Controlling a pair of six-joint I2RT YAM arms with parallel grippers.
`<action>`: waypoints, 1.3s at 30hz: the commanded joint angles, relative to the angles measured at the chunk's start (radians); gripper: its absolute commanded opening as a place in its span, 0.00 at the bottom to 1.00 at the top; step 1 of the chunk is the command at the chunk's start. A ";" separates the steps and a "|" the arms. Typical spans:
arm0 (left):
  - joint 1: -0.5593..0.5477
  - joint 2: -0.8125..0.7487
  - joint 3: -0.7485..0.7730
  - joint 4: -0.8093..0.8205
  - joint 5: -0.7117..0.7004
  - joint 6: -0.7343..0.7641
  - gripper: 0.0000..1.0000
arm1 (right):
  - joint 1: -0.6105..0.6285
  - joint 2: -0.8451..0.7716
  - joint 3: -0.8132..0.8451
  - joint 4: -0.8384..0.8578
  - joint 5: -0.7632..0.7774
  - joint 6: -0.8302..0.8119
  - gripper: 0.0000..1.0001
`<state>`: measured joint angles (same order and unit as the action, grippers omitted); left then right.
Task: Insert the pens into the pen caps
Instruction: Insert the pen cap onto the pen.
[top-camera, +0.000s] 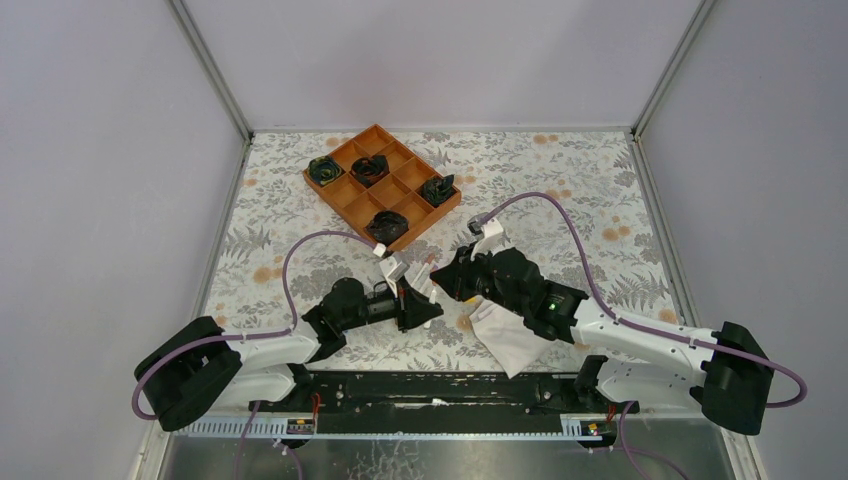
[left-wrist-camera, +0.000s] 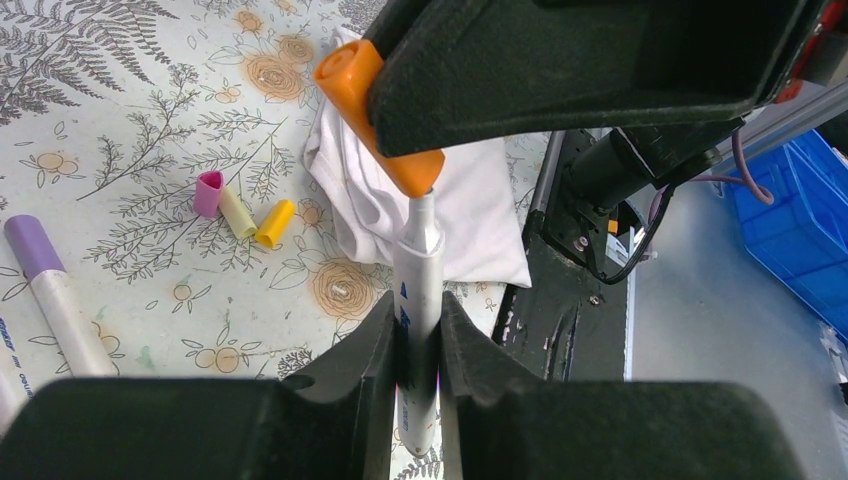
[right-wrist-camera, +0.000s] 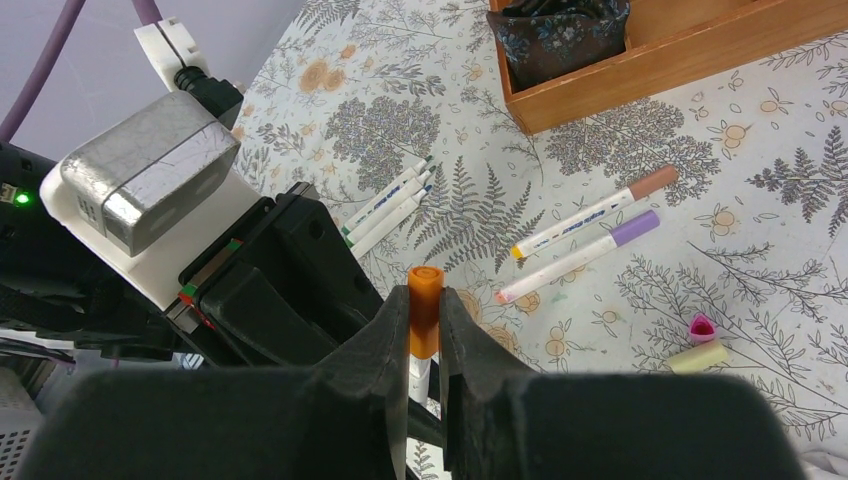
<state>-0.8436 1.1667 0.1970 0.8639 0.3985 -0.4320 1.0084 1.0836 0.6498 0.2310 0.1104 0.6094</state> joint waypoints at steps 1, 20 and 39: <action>-0.006 -0.008 0.025 0.043 -0.032 -0.005 0.00 | 0.013 -0.020 0.001 0.063 -0.013 -0.002 0.00; -0.005 -0.021 -0.007 0.191 -0.125 -0.153 0.00 | 0.036 -0.007 -0.054 0.122 -0.003 -0.015 0.00; -0.005 -0.002 0.018 0.171 -0.107 -0.117 0.00 | 0.082 0.011 -0.078 0.133 0.052 0.009 0.00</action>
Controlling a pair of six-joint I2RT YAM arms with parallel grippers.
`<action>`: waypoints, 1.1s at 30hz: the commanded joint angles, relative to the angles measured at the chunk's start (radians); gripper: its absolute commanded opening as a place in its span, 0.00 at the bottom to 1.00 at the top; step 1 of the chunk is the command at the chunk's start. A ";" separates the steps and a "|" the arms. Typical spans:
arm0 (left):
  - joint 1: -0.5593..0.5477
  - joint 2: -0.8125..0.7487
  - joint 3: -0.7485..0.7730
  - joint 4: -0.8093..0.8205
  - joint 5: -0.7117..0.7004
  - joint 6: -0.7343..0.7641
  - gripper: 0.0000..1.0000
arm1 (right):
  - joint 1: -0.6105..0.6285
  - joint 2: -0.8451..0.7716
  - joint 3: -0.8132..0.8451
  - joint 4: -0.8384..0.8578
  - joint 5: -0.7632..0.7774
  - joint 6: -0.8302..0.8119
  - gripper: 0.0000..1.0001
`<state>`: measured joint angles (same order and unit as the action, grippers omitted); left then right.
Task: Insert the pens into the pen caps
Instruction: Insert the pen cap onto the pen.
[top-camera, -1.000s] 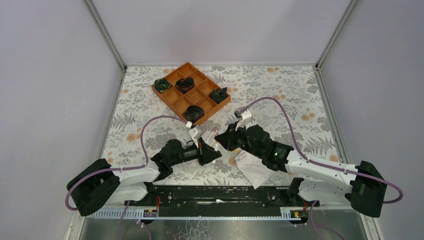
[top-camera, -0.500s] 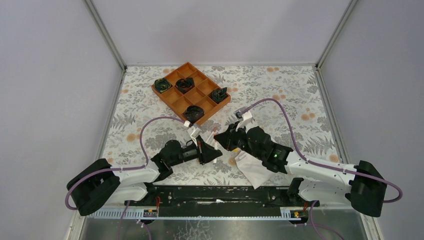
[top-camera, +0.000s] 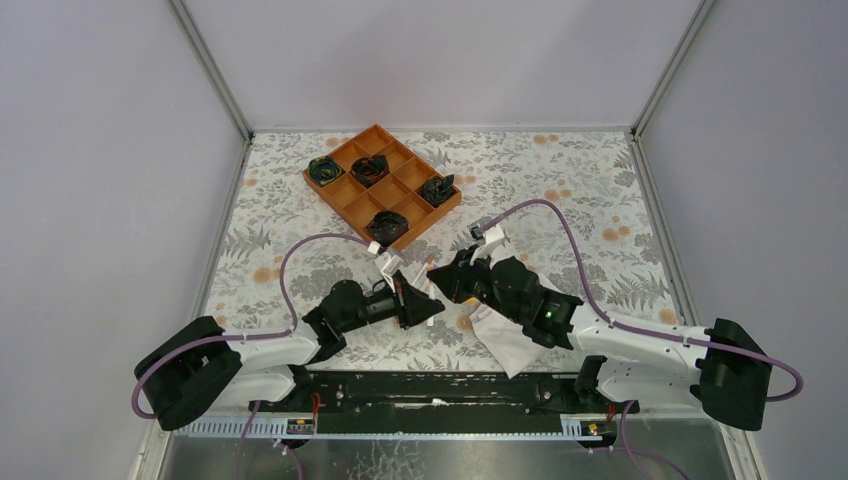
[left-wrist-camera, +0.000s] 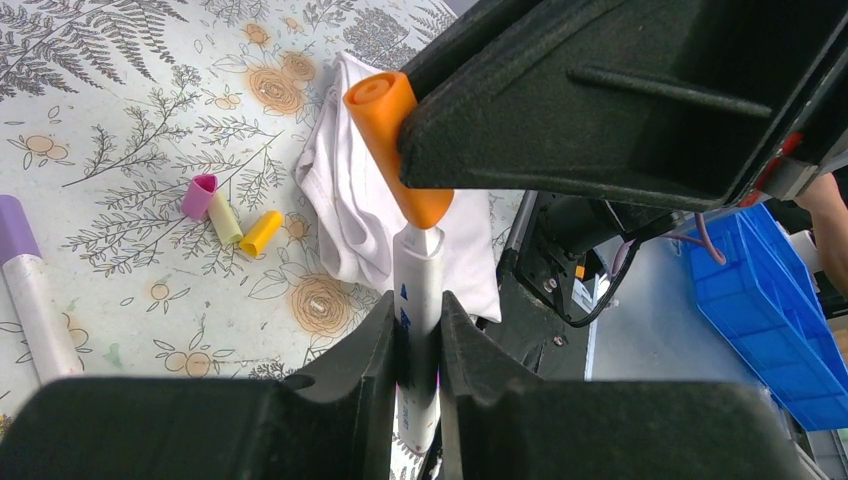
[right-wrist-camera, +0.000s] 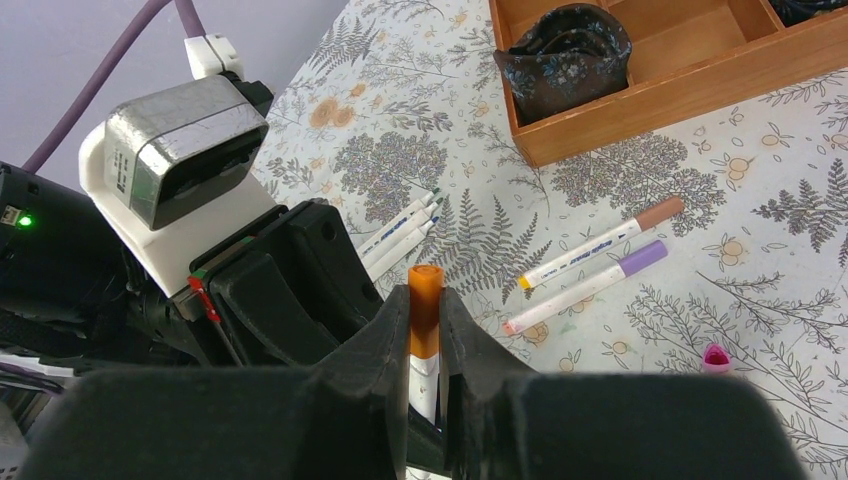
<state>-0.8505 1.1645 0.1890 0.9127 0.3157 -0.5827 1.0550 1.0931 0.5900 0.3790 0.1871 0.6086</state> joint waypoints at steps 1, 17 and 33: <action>0.002 0.000 0.023 0.122 -0.021 0.039 0.00 | 0.036 -0.003 -0.019 -0.015 -0.019 0.010 0.00; 0.002 0.024 0.017 0.169 0.031 0.043 0.00 | 0.038 -0.071 -0.066 -0.009 0.057 0.027 0.02; 0.002 0.036 0.042 0.245 0.069 -0.114 0.00 | 0.052 -0.062 -0.109 0.083 0.090 0.013 0.00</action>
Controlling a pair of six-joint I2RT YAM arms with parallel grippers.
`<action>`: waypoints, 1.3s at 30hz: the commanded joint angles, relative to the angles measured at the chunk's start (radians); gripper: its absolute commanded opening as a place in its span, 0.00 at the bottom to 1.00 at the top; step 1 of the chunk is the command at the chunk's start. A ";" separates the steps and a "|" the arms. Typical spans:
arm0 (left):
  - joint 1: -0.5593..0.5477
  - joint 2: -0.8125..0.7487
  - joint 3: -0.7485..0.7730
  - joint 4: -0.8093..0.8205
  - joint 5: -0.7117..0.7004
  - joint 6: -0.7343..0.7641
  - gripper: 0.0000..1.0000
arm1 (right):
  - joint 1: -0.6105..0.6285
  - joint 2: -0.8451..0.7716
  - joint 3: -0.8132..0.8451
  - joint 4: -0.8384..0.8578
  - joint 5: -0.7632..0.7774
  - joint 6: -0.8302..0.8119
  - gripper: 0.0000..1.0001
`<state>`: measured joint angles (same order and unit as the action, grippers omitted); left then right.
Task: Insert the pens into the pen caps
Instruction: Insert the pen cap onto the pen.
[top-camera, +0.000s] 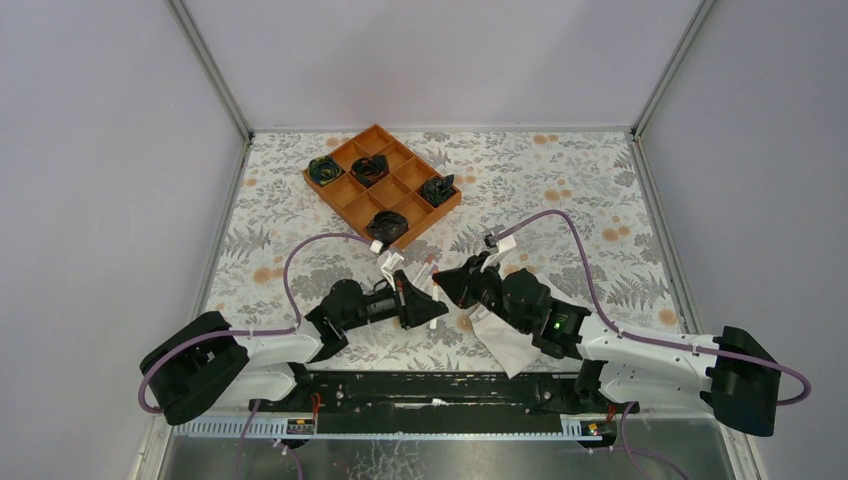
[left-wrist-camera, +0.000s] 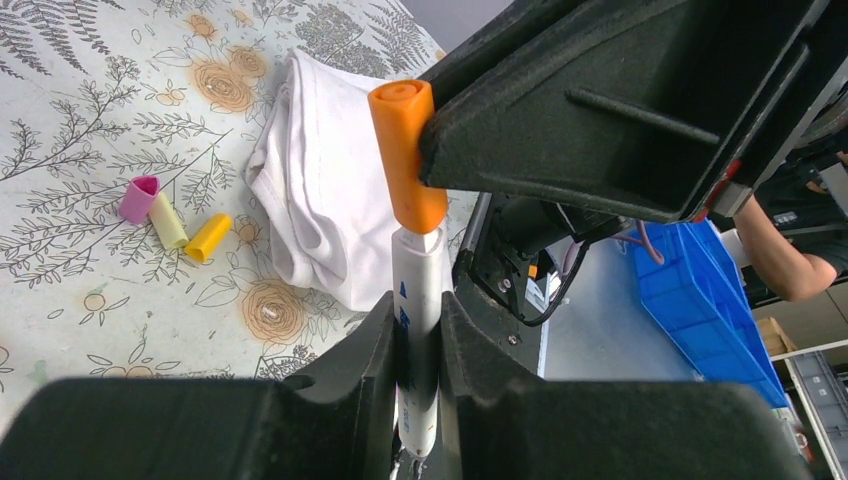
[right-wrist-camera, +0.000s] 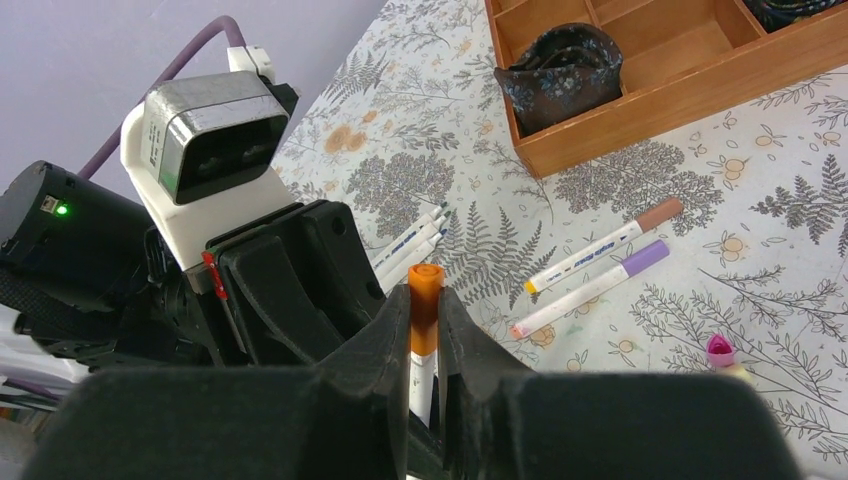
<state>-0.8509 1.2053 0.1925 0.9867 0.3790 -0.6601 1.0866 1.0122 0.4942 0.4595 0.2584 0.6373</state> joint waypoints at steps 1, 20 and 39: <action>0.002 -0.006 0.039 0.171 0.004 -0.036 0.00 | 0.022 0.020 -0.015 0.003 0.019 -0.017 0.00; 0.001 -0.035 0.039 0.126 0.065 0.067 0.00 | 0.026 -0.143 0.056 -0.176 0.064 -0.111 0.63; 0.002 -0.036 0.008 0.196 0.187 0.101 0.00 | -0.105 -0.082 0.208 -0.189 -0.303 -0.176 0.57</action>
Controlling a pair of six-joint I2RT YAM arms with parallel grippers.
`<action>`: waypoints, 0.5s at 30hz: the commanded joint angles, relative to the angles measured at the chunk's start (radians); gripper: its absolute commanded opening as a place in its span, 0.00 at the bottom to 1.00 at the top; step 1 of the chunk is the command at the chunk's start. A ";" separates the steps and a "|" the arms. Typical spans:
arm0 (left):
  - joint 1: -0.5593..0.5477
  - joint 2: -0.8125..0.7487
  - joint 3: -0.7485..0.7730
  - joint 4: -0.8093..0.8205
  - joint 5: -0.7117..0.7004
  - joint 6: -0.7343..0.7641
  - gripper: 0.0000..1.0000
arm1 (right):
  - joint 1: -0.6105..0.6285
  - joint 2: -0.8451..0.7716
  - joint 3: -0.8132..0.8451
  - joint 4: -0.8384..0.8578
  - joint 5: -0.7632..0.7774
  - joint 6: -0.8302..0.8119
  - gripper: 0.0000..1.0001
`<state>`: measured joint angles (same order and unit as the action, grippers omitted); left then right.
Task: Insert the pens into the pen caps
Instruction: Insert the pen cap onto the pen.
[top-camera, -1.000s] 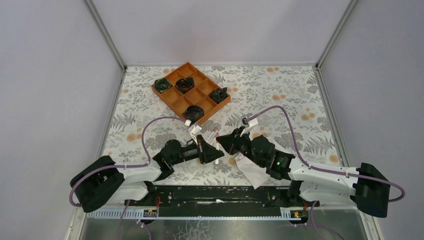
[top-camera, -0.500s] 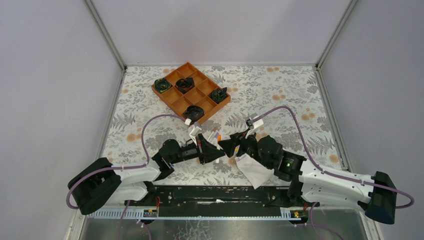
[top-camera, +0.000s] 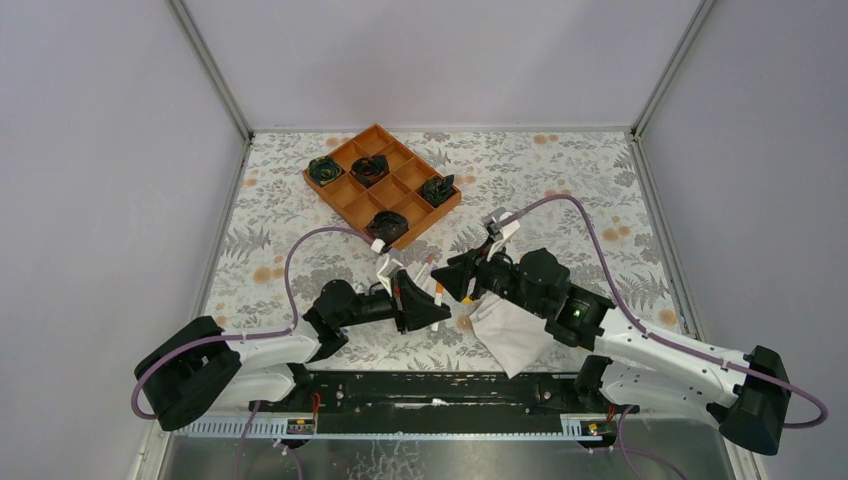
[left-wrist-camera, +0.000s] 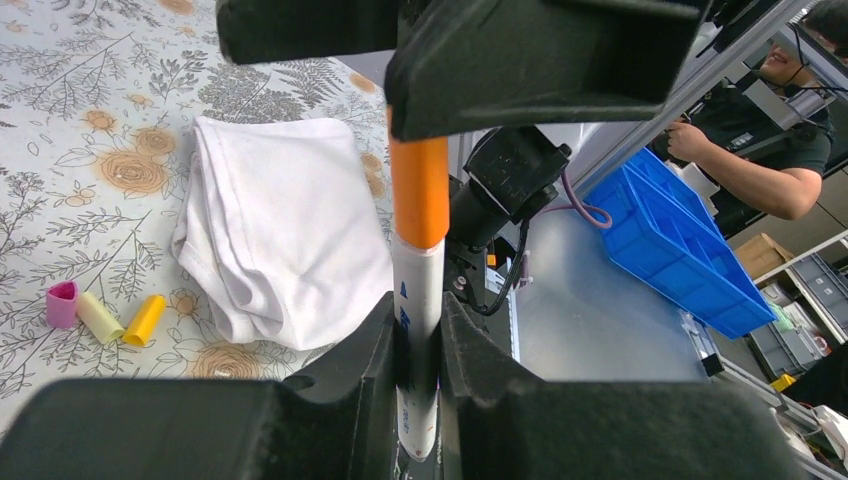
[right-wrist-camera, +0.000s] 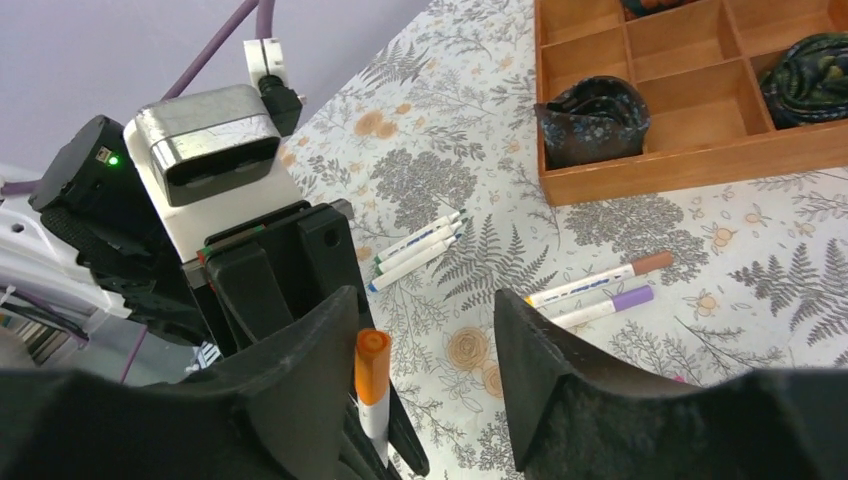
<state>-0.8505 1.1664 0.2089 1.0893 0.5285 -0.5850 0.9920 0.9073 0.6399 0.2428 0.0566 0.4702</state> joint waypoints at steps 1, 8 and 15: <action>0.002 0.005 -0.008 0.093 0.037 0.025 0.00 | -0.009 0.032 0.067 0.030 -0.115 -0.008 0.56; 0.002 0.006 -0.008 0.092 0.035 0.024 0.00 | -0.010 0.060 0.072 0.039 -0.153 -0.002 0.45; 0.002 0.001 -0.008 0.095 0.040 0.020 0.00 | -0.010 0.066 0.066 0.038 -0.170 -0.001 0.18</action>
<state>-0.8501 1.1698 0.2050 1.1030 0.5442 -0.5850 0.9874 0.9733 0.6628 0.2481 -0.0910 0.4782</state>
